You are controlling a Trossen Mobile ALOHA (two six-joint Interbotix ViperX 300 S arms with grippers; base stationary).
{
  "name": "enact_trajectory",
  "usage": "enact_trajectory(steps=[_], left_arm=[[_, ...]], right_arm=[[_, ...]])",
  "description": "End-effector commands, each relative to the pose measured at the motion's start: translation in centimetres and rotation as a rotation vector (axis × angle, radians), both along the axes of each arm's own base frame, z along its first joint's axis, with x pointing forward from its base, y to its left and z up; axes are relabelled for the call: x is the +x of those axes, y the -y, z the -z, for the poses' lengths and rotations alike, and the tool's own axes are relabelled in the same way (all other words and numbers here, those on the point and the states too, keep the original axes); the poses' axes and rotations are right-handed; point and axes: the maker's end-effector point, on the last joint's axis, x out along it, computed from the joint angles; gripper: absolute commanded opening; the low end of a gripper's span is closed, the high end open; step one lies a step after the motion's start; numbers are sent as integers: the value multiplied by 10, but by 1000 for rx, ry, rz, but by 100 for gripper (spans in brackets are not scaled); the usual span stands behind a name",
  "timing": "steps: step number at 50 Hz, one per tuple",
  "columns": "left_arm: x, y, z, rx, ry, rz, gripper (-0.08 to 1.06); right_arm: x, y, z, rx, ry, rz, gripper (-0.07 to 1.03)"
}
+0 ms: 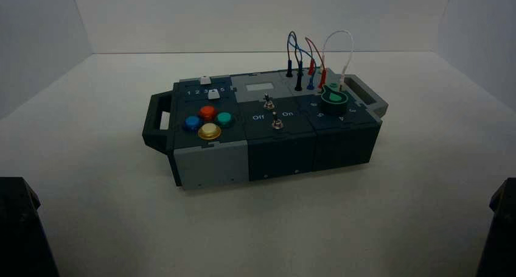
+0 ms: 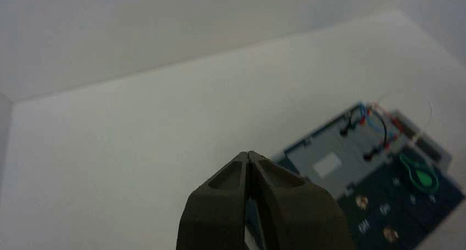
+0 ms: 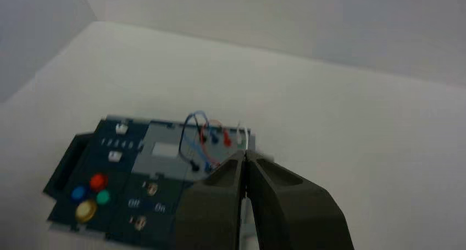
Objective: Move the bottom slider to position 1.
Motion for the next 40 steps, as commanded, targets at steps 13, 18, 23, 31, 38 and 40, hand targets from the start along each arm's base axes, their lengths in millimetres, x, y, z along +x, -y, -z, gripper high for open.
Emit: enact_trajectory(steps=[13,18,23,31,38,40], left_arm=[[7,24,1,60,-111,80,-3],[9,29,8,53,-171,76,-3],[12,34,15,42,-227,71,-3],[19,47,29,24,-269,80,-3],[30,61,44,-12,-275,67,-3],[34,64,49,-19,-280,60,-3]], right_arm=[[-8,-26,-11,-83,-115,-149,-2],[-12,-41,-12,-108,-138,-219,-2],[-15,-53,-12,-128,-157,-271,-2],[-17,-61,-7,-145,-177,-307,-2],[-17,-60,-4,-153,-185,-311,-2],[-18,-61,-3,-153,-184,-313,-2]])
